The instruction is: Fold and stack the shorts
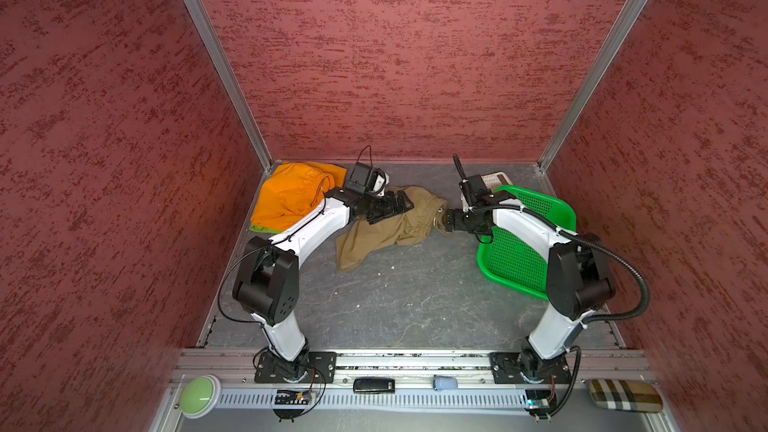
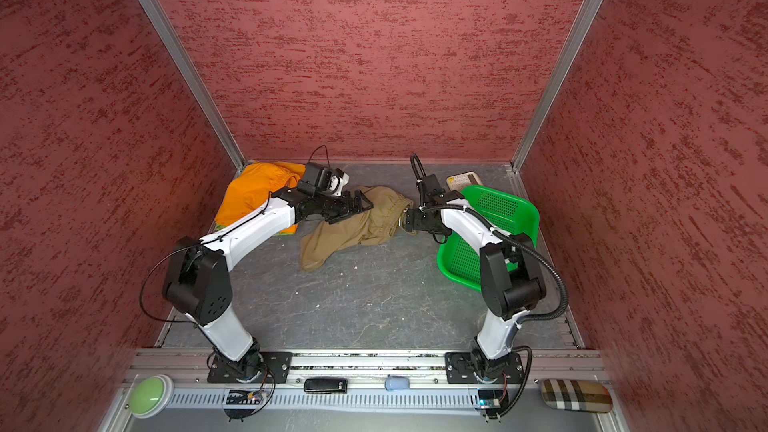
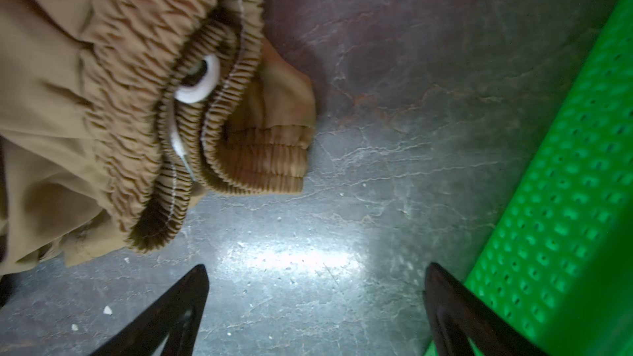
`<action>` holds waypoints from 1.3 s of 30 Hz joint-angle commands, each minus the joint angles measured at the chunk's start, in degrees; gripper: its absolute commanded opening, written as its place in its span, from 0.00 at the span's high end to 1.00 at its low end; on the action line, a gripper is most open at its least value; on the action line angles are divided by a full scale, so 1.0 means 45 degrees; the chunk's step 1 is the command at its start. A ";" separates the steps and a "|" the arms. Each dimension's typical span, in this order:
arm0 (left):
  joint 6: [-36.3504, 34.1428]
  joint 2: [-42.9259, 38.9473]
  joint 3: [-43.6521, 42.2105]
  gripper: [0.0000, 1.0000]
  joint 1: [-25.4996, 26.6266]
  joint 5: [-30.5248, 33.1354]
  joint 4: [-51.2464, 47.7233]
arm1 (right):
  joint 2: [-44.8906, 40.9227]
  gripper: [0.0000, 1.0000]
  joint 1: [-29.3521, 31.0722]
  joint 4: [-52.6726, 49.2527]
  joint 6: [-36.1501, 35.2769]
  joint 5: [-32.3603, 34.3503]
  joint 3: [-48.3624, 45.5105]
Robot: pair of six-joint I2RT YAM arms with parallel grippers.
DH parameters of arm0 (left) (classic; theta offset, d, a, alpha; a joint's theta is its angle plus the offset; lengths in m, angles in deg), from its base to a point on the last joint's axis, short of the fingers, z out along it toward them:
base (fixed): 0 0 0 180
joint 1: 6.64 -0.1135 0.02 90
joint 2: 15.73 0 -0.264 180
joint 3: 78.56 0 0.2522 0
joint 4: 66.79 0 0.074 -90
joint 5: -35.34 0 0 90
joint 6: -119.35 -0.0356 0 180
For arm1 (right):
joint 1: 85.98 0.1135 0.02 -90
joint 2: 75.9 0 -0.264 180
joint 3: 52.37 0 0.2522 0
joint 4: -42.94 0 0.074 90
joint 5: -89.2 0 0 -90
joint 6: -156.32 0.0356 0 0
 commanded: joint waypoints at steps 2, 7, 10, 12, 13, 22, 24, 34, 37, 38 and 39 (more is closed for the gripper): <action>-0.0473 0.1226 0.1029 0.01 0.0512 -0.0089 -0.0676 | -0.1179 0.01 -0.0179 0.0499 -0.0330 -0.0122 -0.0143; -0.0311 0.1126 0.0842 0.01 0.0166 0.0150 -0.0543 | -0.1487 0.01 0.0526 0.2664 0.1098 -0.2393 -0.0603; -0.0063 0.0237 0.0180 0.01 -0.0319 0.0308 -0.0071 | -0.0968 0.01 0.0850 0.4595 0.2397 -0.3357 -0.1093; 0.0061 -0.0408 -0.0275 0.01 -0.0615 0.0386 0.0147 | -0.0401 0.01 0.1062 0.5498 0.2906 -0.3593 -0.1135; 0.0119 -0.0727 -0.0519 0.01 -0.0739 0.0430 0.0244 | -0.0079 0.01 0.1182 0.5830 0.3101 -0.3643 -0.1062; 0.0320 -0.2565 -0.2241 0.01 -0.1229 0.0240 0.0262 | 0.2218 0.29 0.1922 0.6957 0.4147 -0.3722 0.0073; 0.0484 -0.2770 -0.2582 0.01 -0.1293 0.0089 0.0407 | 0.2455 0.54 0.1960 0.6943 0.4214 -0.3648 0.0300; 0.2073 -0.3800 -0.4136 0.01 -0.1253 -0.0497 0.2703 | 0.1806 1.00 0.2217 0.5577 0.3923 -0.3636 0.3139; 0.2307 -0.3790 -0.4227 0.01 -0.1106 -0.0487 0.3322 | 0.1527 1.00 0.2232 0.5132 0.3918 -0.3718 0.4001; 0.2414 -0.3790 -0.4270 0.01 -0.1067 -0.0527 0.3619 | 0.1417 1.00 0.2235 0.5090 0.3941 -0.3752 0.4174; 0.2549 -0.3815 -0.4297 0.00 -0.1012 -0.0516 0.3886 | 0.1234 1.00 0.2236 0.5071 0.3995 -0.3762 0.4323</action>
